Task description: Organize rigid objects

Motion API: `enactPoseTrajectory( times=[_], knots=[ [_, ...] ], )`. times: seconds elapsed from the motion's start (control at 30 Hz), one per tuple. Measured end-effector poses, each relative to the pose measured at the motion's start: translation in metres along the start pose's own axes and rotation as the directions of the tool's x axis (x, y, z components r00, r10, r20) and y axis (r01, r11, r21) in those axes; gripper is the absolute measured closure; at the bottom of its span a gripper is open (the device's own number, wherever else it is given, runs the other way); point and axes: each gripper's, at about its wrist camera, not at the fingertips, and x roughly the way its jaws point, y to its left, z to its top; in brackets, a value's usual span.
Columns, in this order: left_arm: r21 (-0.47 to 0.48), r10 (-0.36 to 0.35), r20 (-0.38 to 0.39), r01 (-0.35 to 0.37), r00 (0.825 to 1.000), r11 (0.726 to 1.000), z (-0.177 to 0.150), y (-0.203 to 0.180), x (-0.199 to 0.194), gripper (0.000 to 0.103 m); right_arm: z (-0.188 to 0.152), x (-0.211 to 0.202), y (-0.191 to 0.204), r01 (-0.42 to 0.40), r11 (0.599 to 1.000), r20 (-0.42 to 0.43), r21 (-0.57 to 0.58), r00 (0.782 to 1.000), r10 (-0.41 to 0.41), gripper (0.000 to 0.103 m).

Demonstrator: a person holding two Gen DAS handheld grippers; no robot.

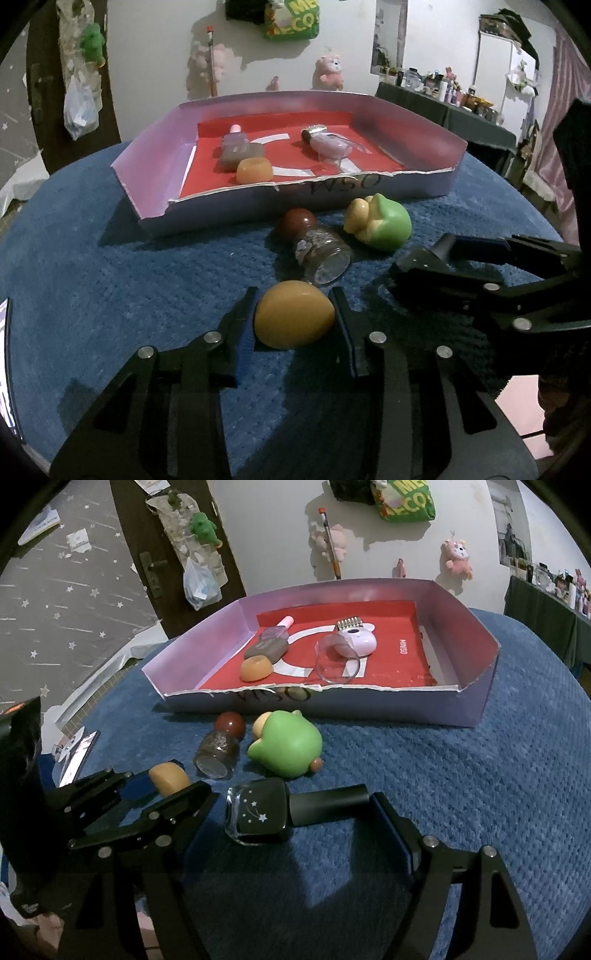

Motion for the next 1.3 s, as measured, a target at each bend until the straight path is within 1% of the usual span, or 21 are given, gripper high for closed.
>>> enactPoseTrajectory(
  times=[0.6, 0.93, 1.3],
  knots=[
    [-0.057, -0.031, 0.043, 0.033, 0.999, 0.998, 0.006, 0.018, -0.022, 0.068, -0.001, -0.025, 0.019, -0.043, 0.999, 0.034, -0.032, 0.998, 0.044, 0.023],
    [-0.046, -0.032, 0.067, 0.035, 0.997, 0.998, 0.013, 0.016, -0.028, 0.068, 0.004, -0.03, 0.021, -0.05, 0.998, 0.05, -0.032, 0.997, 0.051, 0.023],
    [-0.032, -0.033, 0.102, 0.036, 0.994, 0.999, 0.03, 0.017, -0.035, 0.068, 0.015, -0.035, 0.021, -0.071, 0.997, 0.077, -0.032, 0.994, 0.074, 0.023]
  ],
)
